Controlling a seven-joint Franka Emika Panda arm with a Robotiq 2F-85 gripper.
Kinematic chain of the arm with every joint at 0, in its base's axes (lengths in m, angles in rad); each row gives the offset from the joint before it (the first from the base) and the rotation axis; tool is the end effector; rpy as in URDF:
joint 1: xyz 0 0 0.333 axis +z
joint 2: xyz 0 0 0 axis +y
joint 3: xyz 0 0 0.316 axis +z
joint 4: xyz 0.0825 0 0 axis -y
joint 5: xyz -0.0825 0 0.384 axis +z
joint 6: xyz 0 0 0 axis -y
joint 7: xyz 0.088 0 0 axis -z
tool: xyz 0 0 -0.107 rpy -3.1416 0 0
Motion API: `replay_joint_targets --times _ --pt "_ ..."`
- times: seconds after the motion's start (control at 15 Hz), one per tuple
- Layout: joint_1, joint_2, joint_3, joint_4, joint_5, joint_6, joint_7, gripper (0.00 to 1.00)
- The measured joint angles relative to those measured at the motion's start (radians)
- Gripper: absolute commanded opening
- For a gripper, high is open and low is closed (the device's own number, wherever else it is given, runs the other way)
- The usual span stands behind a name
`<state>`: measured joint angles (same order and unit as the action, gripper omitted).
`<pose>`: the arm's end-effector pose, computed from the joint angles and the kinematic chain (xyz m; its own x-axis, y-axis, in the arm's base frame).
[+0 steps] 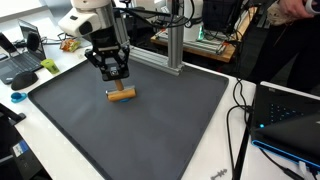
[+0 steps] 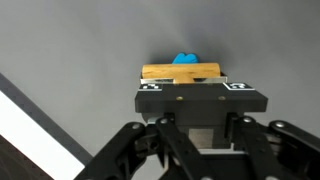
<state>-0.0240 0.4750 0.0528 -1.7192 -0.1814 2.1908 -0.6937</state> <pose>0.6658 0.0093 0.3125 0.6808 0.7276 -0.0847 0.7324 -0.6750 0.0892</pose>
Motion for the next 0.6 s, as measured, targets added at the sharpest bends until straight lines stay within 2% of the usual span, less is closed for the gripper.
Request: replay_joint_targets --times 0.6 --pt "0.002 0.000 0.000 0.000 -0.015 -0.008 0.000 0.22"
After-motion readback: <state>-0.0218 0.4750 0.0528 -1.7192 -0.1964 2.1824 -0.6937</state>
